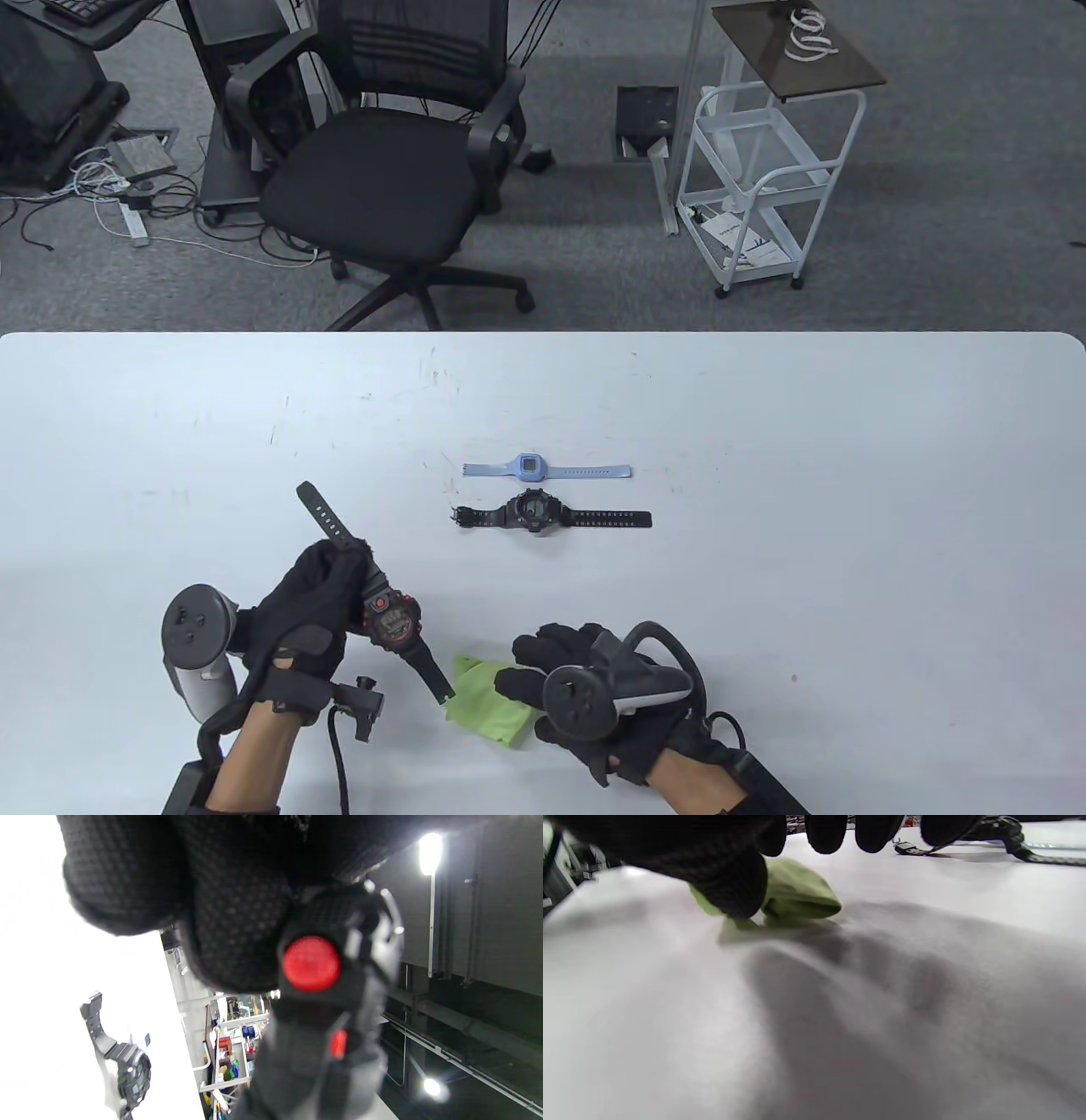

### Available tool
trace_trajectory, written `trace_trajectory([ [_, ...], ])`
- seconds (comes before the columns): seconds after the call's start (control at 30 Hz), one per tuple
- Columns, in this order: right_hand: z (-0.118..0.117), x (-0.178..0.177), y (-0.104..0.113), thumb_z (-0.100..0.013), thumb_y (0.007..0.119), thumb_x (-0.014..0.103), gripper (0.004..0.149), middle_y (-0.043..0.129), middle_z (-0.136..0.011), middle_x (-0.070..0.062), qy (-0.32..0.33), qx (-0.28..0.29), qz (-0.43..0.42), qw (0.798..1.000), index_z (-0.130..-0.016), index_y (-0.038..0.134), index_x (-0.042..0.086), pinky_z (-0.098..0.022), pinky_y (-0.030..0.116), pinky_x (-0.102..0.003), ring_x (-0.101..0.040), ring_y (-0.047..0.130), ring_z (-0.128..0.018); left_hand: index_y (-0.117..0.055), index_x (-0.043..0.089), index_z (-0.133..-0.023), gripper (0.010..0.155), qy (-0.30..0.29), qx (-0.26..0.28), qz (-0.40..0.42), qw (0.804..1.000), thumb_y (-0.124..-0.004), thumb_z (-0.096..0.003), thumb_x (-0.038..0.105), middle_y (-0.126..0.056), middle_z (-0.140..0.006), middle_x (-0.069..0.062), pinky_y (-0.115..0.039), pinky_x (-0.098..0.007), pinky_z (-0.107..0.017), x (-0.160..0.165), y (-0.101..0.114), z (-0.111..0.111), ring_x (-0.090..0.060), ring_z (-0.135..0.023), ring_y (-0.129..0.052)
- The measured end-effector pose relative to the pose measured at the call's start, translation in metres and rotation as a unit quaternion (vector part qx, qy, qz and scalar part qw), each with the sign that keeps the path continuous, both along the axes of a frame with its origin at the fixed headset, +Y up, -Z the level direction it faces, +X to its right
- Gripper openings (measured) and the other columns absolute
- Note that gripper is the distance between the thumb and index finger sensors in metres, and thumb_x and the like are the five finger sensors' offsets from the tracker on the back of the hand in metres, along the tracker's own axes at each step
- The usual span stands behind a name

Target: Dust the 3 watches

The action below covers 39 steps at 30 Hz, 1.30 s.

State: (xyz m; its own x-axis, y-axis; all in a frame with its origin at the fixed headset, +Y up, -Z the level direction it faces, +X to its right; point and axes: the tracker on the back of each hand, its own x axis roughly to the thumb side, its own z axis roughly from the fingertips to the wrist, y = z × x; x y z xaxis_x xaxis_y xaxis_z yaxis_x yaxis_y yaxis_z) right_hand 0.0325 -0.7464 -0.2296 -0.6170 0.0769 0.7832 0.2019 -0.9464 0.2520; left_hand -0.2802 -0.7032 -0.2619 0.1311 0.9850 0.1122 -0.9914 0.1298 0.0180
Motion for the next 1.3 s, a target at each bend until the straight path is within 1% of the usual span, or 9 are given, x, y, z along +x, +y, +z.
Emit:
trace_trajectory([
  [0.07, 0.002, -0.008, -0.005, -0.065, 0.086, 0.053, 0.077, 0.031, -0.125, -0.007, 0.015, 0.038, -0.001, 0.999, -0.120, 0.037, 0.033, -0.078, 0.046, -0.066, -0.038, 0.041, -0.115, -0.085, 0.006, -0.085, 0.045, -0.004, -0.002, -0.002, 1.000, -0.080, -0.0518, 0.035, -0.105, -0.057, -0.008, -0.096, -0.045, -0.028, 0.003, -0.002, 0.000, -0.020, -0.026, -0.113],
  [0.23, 0.001, -0.010, -0.007, -0.068, 0.081, 0.051, 0.046, 0.050, -0.120, -0.004, 0.015, 0.051, -0.043, 0.998, -0.106, 0.063, 0.034, -0.077, 0.051, -0.063, -0.035, 0.054, -0.112, -0.085, 0.006, -0.085, 0.045, -0.017, -0.010, -0.011, 1.000, -0.080, -0.0520, 0.035, -0.105, -0.057, -0.009, -0.096, -0.045, -0.028, 0.009, -0.005, -0.001, -0.020, -0.026, -0.113],
  [0.4, -0.014, 0.010, 0.002, -0.069, 0.076, 0.049, 0.043, 0.063, -0.114, -0.003, -0.042, -0.043, -0.169, 0.984, -0.105, 0.062, 0.028, -0.076, 0.054, -0.062, -0.036, 0.064, -0.108, -0.084, 0.006, -0.086, 0.045, -0.020, -0.011, -0.016, 1.000, -0.080, -0.0520, 0.035, -0.105, -0.057, -0.008, -0.096, -0.045, -0.028, 0.012, -0.006, -0.001, -0.020, -0.026, -0.113],
  [0.53, -0.030, 0.043, 0.010, -0.070, 0.072, 0.048, 0.045, 0.068, -0.111, -0.006, -0.130, -0.170, -0.347, 0.913, -0.105, 0.057, 0.023, -0.074, 0.059, -0.061, -0.037, 0.073, -0.102, -0.084, 0.006, -0.086, 0.045, -0.020, -0.014, -0.006, 1.000, -0.080, -0.0520, 0.035, -0.105, -0.057, -0.008, -0.096, -0.044, -0.028, 0.014, -0.007, 0.000, -0.019, -0.025, -0.113],
  [0.73, -0.044, 0.083, 0.009, -0.070, 0.068, 0.047, 0.047, 0.070, -0.109, -0.008, -0.211, -0.309, -0.564, 0.736, -0.106, 0.052, 0.021, -0.071, 0.066, -0.058, -0.035, 0.082, -0.095, -0.083, 0.006, -0.086, 0.045, -0.022, -0.023, 0.005, 0.999, -0.079, -0.0522, 0.035, -0.104, -0.058, -0.008, -0.096, -0.044, -0.028, 0.020, -0.008, 0.003, -0.019, -0.025, -0.113],
  [0.83, -0.045, 0.092, 0.005, -0.070, 0.066, 0.047, 0.047, 0.067, -0.111, -0.007, -0.225, -0.337, -0.627, 0.665, -0.107, 0.050, 0.022, -0.072, 0.065, -0.058, -0.036, 0.080, -0.096, -0.082, 0.006, -0.087, 0.045, -0.020, -0.028, 0.010, 0.999, -0.079, -0.0521, 0.035, -0.104, -0.058, -0.008, -0.096, -0.044, -0.028, 0.025, -0.010, 0.006, -0.018, -0.026, -0.113],
  [0.97, -0.041, 0.094, -0.003, -0.070, 0.063, 0.046, 0.045, 0.061, -0.115, -0.006, -0.233, -0.364, -0.667, 0.606, -0.108, 0.046, 0.027, -0.073, 0.062, -0.060, -0.037, 0.076, -0.099, -0.081, 0.006, -0.088, 0.046, -0.016, -0.038, 0.017, 0.999, -0.079, -0.0521, 0.035, -0.103, -0.059, -0.007, -0.096, -0.044, -0.028, 0.034, -0.015, 0.006, -0.018, -0.026, -0.113],
  [1.07, -0.037, 0.081, 0.001, -0.070, 0.063, 0.045, 0.044, 0.052, -0.119, -0.003, -0.193, -0.379, -0.669, 0.610, -0.108, 0.045, 0.034, -0.075, 0.057, -0.062, -0.041, 0.067, -0.105, -0.080, 0.006, -0.088, 0.046, -0.009, -0.049, 0.024, 0.998, -0.078, -0.0523, 0.034, -0.103, -0.060, -0.007, -0.097, -0.043, -0.029, 0.041, -0.020, 0.006, -0.018, -0.026, -0.113],
  [1.3, -0.016, 0.032, 0.010, -0.069, 0.069, 0.043, 0.042, 0.032, -0.124, -0.009, -0.101, -0.392, -0.595, 0.695, -0.109, 0.056, 0.037, -0.077, 0.047, -0.066, -0.046, 0.046, -0.111, -0.078, 0.006, -0.089, 0.046, 0.014, -0.068, 0.042, 0.997, -0.076, -0.0523, 0.034, -0.102, -0.061, -0.005, -0.098, -0.042, -0.030, 0.052, -0.027, 0.006, -0.016, -0.028, -0.114],
])
